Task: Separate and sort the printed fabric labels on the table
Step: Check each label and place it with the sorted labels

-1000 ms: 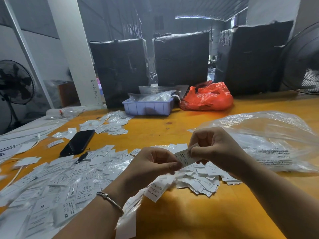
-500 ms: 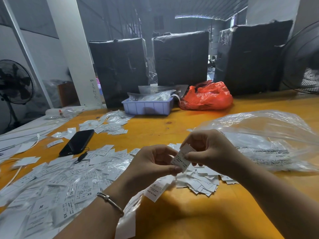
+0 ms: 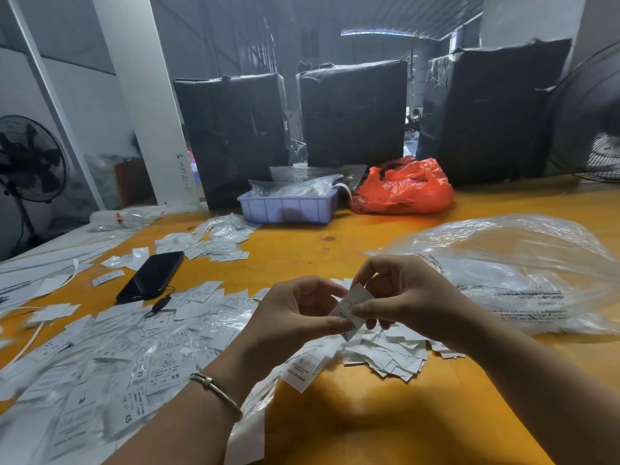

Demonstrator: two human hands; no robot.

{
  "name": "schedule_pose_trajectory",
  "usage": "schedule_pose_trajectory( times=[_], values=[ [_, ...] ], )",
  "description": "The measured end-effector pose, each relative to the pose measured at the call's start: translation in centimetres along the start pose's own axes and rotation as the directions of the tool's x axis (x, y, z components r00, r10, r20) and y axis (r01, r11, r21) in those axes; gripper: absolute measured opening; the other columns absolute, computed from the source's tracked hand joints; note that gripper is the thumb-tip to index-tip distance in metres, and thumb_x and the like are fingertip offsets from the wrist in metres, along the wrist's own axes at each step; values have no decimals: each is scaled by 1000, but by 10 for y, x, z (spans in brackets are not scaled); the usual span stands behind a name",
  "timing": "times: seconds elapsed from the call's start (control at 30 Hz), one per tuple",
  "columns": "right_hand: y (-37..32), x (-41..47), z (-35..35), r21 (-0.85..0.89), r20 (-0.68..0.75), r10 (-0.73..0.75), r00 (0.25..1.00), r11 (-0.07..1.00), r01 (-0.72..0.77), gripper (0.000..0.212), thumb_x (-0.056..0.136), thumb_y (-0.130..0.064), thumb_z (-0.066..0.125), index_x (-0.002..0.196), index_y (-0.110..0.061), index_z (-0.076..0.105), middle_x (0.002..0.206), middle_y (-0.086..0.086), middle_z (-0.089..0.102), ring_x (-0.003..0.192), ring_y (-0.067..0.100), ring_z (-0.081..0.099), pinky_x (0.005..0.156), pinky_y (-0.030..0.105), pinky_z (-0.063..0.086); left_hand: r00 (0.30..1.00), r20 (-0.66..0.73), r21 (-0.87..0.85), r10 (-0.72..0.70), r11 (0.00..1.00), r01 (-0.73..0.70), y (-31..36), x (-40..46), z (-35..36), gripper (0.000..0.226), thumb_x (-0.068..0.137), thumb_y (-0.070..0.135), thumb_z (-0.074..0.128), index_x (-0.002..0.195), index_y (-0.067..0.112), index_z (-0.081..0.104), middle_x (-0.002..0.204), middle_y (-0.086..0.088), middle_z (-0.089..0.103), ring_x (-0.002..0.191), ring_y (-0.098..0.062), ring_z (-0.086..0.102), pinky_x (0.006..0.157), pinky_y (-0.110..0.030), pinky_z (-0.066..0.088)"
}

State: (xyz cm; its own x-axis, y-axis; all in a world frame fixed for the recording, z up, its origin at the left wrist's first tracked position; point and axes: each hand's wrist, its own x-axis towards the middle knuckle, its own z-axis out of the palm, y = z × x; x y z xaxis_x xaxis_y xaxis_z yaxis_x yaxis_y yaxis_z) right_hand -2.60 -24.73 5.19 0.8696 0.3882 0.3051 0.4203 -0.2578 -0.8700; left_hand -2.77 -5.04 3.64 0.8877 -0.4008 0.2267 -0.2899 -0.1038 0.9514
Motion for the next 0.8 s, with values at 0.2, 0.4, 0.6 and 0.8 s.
schedule_pose_trajectory(
  times=[0.2,0.4,0.6,0.8],
  values=[
    [-2,-1,-1,-7,-87,-52,995,999,51,35,77,0,74,107,-11,58,65,15,68,52,18,57,49,25,46,1000,28,-11,-12,1000,12,1,0,1,35,72,-4,78,104,5,68,94,-11,76,89,-23,73,73,-23,57],
    [-2,-3,8,-98,-11,-15,1000,995,14,47,77,0,74,116,-14,52,63,9,66,55,16,59,54,29,48,1000,17,-53,-18,998,19,-1,0,-1,34,75,-7,74,106,5,67,94,-16,75,85,-25,73,69,-23,55],
    [-5,-3,13,-136,-71,-7,997,991,-2,40,80,-27,72,113,-12,54,75,11,68,61,15,60,60,33,49,1000,-25,-28,4,1000,-5,-2,1,-2,31,77,-4,74,106,6,68,95,-14,75,88,-26,73,72,-25,57],
    [-5,-5,9,-59,-82,36,996,997,-41,49,70,-13,83,110,-13,55,78,7,73,74,31,69,71,48,55,981,-191,-66,23,997,-36,-1,3,-5,26,80,0,71,101,16,69,92,-4,76,85,-14,72,73,-22,58]
  ],
)
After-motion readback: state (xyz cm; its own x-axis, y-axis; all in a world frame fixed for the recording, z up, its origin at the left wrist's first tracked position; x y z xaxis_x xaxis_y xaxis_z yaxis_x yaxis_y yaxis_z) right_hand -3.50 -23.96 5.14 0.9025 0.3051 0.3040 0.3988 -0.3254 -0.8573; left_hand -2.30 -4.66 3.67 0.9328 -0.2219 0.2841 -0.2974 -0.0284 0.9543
